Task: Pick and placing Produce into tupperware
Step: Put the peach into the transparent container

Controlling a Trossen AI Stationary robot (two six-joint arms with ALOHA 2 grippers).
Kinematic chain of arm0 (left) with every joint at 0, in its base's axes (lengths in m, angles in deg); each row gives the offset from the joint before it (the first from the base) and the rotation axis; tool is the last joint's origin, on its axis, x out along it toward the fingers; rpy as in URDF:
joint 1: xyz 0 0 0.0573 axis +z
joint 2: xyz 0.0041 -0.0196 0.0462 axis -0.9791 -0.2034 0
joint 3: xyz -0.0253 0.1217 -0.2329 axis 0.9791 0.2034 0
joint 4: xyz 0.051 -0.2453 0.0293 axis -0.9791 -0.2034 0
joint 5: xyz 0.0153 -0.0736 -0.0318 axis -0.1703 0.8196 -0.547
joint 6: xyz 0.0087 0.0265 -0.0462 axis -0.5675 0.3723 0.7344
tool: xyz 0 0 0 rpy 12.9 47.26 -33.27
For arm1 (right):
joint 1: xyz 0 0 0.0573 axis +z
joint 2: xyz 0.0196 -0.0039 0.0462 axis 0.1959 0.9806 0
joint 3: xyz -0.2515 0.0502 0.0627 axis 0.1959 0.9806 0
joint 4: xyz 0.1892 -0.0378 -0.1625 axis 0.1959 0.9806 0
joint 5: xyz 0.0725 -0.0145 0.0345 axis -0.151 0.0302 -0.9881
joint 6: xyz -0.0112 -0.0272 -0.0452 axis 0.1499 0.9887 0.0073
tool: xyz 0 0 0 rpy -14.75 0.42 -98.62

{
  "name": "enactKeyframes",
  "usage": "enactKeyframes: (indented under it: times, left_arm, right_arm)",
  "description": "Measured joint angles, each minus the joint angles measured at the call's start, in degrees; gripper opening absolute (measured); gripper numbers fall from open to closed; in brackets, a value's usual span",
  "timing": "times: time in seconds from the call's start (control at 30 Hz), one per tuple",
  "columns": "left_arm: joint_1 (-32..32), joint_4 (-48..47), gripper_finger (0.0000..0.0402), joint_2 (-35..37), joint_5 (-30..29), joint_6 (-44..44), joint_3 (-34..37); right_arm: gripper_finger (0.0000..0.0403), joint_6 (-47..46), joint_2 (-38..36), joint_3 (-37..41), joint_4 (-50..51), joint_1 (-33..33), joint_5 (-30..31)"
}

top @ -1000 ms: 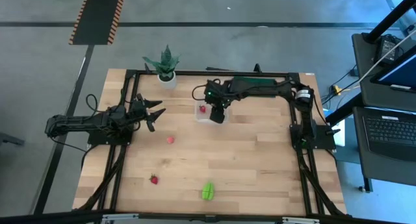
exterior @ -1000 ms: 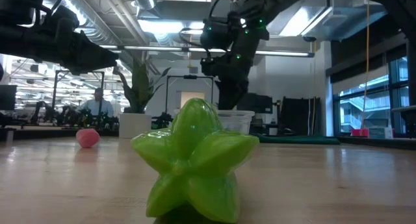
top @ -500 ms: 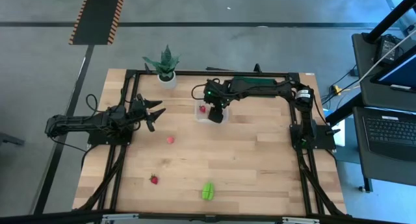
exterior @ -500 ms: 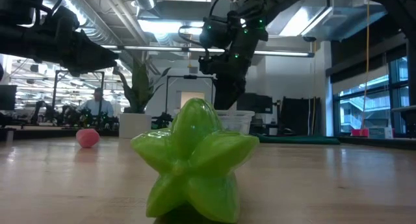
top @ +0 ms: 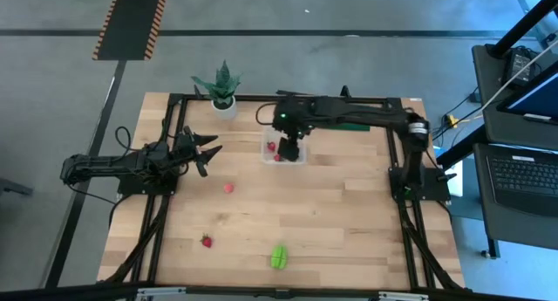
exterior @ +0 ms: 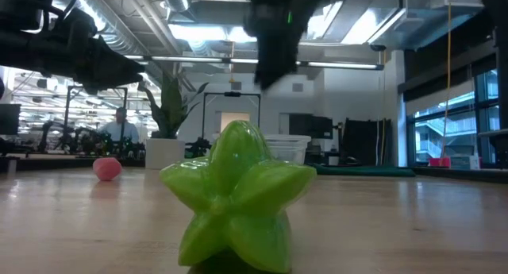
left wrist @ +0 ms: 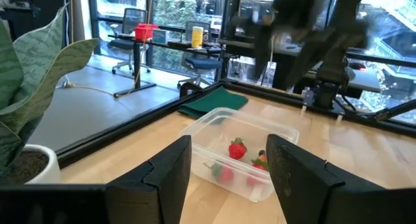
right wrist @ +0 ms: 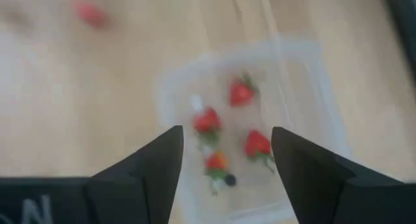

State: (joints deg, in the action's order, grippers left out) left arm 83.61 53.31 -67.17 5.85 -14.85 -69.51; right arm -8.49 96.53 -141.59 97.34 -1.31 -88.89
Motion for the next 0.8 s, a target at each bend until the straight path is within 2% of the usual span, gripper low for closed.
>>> enactKeyframes:
  times: [0.1,0.2,0.33,0.43,0.6,0.8]
  left_arm:
    - [0.0,0.0,0.0193,0.0,1.6,0.4,0.0]
    - [0.0,1.3,0.0202,0.0,4.0,0.4,0.0]
    - [0.0,4.4,0.0243,0.0,4.1,0.0,0.0]
    - [0.0,7.1,0.0281,0.0,4.1,0.8,0.0]
    - [0.0,10.4,0.0315,0.0,4.4,8.0,0.0]
    - [0.0,14.7,0.0313,0.0,8.2,8.9,-0.1]
  right_arm:
    - [0.0234,1.2,-6.0,-0.8,-0.4,2.0,0.9]
    - [0.0234,-0.1,-13.1,1.7,-0.3,3.7,6.8]
    - [0.0234,-5.6,-24.0,9.9,-0.3,5.6,13.8]
    - [0.0234,-11.5,-32.1,18.3,-1.5,7.5,16.4]
    - [0.0234,-19.6,-43.3,32.7,-11.9,11.7,17.1]
    - [0.0234,-21.2,-50.4,44.1,-26.8,14.2,17.0]
